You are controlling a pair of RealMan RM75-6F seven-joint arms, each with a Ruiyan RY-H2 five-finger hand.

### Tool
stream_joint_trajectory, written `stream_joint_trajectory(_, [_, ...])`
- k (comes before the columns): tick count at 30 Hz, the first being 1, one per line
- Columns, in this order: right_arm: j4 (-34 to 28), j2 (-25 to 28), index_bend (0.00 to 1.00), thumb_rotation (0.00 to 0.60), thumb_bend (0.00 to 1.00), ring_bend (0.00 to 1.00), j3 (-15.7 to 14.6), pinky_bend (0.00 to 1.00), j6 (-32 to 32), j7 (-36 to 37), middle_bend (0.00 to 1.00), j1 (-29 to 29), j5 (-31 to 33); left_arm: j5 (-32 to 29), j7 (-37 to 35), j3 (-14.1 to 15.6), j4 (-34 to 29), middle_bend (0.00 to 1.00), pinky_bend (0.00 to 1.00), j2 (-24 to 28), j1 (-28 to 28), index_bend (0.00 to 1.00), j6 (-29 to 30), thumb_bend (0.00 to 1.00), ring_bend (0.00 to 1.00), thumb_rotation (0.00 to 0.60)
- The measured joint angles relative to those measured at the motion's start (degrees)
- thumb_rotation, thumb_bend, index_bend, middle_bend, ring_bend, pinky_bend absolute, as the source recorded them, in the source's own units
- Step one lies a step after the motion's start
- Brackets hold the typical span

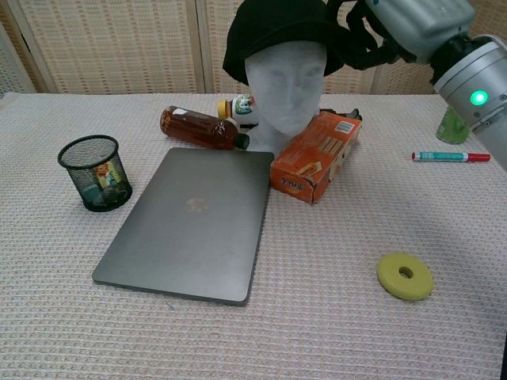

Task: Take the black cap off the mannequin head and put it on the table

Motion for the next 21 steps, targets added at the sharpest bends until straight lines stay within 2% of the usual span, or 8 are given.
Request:
stream_joint_trajectory(8, [0.11,-0.31,0.88,0.6,0.75,0.87,5.05,0.89,0.73,-1.87,0.83,3.57,3.47,-0.12,0.32,-0.04,-0.1,0.18,0.1,-0.05,-0.27,0.18,-0.34,0.05,0.08,0.6])
stream_joint_trajectory(14, [1.02,1.15,0.88,0.6,0.75,0.88,8.33,0.9,-1.92,-4.43,0.83,6.96,6.58,-0.07,0.44,-0.1,-0.15,0.18,0.1,-0.01,-0.45,0.18,-0.44,0.05,0.08,0.6])
stream_joint_trajectory(21, [3.46,4.0,0.88,0.6,0.75,0.88,9.98,0.9,-4.22,-7.36,0.83,9.6,8.71,-0.18,0.81,-0.07,-0.23,0.18,0.09,-0.16,-0.66,0.18,-0.74,0.05,0.08,0.6])
